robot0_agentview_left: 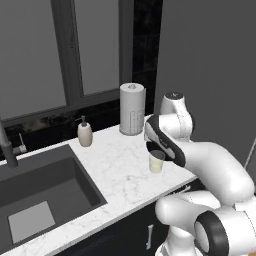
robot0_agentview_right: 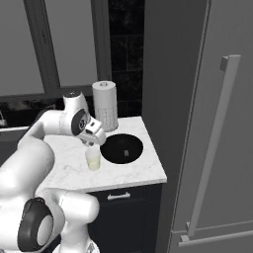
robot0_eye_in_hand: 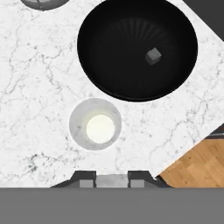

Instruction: Grab a lemon wedge from the fridge and one ice cube from the ice bowl, and put them in the glass of lemonade.

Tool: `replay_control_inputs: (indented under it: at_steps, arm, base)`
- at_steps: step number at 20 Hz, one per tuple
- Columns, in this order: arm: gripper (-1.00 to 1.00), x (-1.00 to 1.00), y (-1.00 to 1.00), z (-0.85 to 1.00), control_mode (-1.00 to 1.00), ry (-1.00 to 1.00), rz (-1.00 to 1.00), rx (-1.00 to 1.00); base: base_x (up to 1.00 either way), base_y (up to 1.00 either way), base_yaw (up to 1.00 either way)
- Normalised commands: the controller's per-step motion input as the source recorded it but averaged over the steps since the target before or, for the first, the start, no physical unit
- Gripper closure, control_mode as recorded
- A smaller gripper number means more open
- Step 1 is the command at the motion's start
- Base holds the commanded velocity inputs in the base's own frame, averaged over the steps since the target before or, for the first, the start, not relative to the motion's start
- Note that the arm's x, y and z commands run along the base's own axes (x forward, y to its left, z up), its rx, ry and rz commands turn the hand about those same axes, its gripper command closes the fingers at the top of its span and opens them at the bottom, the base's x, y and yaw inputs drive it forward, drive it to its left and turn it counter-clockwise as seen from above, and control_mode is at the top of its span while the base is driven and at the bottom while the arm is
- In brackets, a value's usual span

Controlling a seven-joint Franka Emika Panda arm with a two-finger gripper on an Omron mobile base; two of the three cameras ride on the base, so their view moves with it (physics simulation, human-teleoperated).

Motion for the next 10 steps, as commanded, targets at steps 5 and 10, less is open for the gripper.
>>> replay_control_inputs:
  at_steps: [5,10]
  arm:
    - [1.0,-0.35,0.05,0.02,-1.0,0.02,0.05,0.0]
    - [1.0,0.13,0.03,-0.16,-1.0,0.14,0.04,0.0]
  base:
    - [0.0,0.0,0.0]
    - [0.0,0.0,0.0]
